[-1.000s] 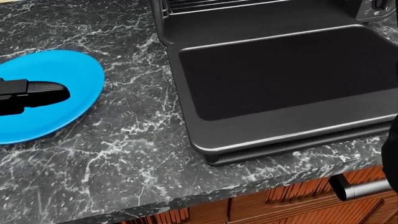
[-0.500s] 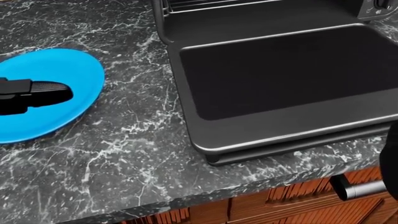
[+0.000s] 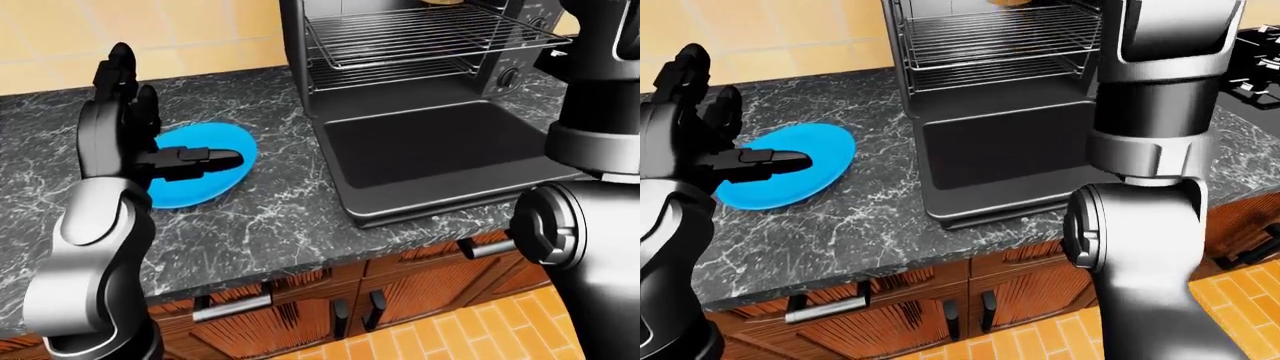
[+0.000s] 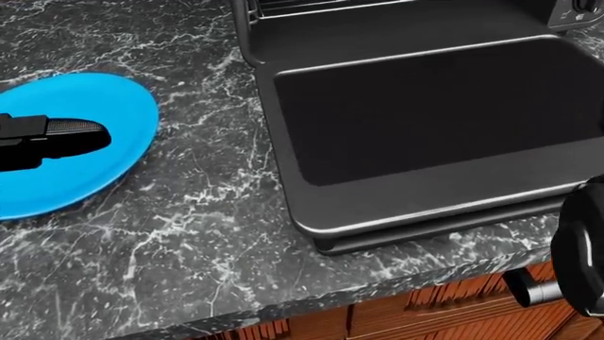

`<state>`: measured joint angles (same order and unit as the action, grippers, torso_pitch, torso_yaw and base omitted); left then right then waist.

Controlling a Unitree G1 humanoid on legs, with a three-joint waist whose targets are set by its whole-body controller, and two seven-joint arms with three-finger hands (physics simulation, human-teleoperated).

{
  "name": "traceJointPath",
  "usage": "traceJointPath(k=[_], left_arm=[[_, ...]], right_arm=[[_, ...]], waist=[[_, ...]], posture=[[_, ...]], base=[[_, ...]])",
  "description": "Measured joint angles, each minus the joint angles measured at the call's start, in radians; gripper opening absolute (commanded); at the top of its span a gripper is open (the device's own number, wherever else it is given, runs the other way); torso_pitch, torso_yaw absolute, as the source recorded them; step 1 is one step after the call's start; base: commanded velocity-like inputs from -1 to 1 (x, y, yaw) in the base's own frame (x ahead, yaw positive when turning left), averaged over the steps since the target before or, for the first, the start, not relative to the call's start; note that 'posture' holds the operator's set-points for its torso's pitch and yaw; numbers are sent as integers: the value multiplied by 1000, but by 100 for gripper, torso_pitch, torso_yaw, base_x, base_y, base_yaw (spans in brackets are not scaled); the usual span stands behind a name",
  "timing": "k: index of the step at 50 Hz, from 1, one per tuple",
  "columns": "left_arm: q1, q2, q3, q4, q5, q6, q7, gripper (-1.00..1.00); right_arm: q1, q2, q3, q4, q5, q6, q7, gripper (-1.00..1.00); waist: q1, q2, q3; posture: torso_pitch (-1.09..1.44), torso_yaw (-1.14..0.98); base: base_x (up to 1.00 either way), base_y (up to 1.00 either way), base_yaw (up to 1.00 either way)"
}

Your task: Pick the bread from the top rack and place it on the plate on the counter.

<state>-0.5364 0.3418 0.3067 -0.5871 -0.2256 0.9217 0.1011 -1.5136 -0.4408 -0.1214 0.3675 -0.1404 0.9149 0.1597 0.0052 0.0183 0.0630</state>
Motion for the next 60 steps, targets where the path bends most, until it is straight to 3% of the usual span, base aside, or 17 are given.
traceJointPath(k=[8,33,46,60], left_arm=[[4,5,5,-16,-26,19,10,100],[29,9,15,-17,-51,20,30,100],[25,17,23,-20,-66,30,32,100],[39,17,26,-30,-71,29,35,100]], right_arm=[[-17,18,8,-72,25,73,41,-100],[-72,102,38,-38,72,51,65,-100],[-129,127,47,85,62,-25,74,-100],[-129,147,47,77,66,-33,81,-100]], waist=[[17,2,2],[110,4,0],[185,13,-6],[294,30,-19]], posture=[[0,7],[0,20],[0,26],[0,33]], base=[[0,0,0],[0,0,0],[0,0,0],[0,0,0]])
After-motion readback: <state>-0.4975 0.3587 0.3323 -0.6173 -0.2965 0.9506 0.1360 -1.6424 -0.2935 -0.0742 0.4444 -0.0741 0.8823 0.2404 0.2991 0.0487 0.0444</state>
